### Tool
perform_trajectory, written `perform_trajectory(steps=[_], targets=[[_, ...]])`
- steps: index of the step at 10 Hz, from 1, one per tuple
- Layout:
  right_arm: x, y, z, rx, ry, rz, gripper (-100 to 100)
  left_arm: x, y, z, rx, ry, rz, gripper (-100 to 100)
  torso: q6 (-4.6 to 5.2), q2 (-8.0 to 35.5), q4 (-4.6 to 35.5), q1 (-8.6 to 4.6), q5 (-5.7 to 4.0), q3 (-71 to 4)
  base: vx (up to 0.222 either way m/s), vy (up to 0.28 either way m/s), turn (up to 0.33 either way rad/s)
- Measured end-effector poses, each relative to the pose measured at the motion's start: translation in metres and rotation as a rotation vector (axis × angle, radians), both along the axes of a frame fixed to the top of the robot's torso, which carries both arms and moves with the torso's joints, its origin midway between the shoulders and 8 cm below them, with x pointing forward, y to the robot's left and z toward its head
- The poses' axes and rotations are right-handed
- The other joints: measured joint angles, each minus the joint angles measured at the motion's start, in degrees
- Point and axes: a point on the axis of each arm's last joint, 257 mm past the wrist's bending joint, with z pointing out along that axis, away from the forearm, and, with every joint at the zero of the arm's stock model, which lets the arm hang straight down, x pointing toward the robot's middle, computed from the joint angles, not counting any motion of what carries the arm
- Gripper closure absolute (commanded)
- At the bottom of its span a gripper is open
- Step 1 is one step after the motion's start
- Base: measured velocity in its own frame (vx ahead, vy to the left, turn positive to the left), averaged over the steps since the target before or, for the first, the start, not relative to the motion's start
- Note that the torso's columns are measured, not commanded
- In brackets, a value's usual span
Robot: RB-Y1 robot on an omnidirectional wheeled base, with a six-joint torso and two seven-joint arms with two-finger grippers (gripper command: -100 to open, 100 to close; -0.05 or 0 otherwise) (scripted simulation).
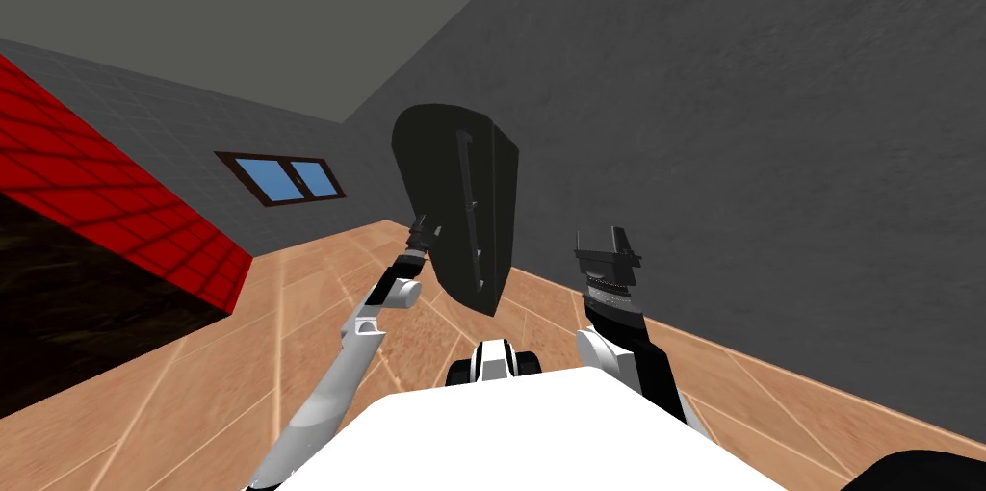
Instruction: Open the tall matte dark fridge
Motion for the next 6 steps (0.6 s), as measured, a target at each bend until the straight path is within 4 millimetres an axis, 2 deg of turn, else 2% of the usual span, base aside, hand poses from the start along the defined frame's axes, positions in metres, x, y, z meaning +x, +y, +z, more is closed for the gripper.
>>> perform_trajectory(steps=[6], targets=[[0.000,0.000,0.000,0.000,0.000,0.000,0,0.047,0.004,0.018,-0.049,0.080,-0.051,-100,0.00,0.0,0.0,0.03,0.01,0.0,-0.027,-0.118,0.042]])
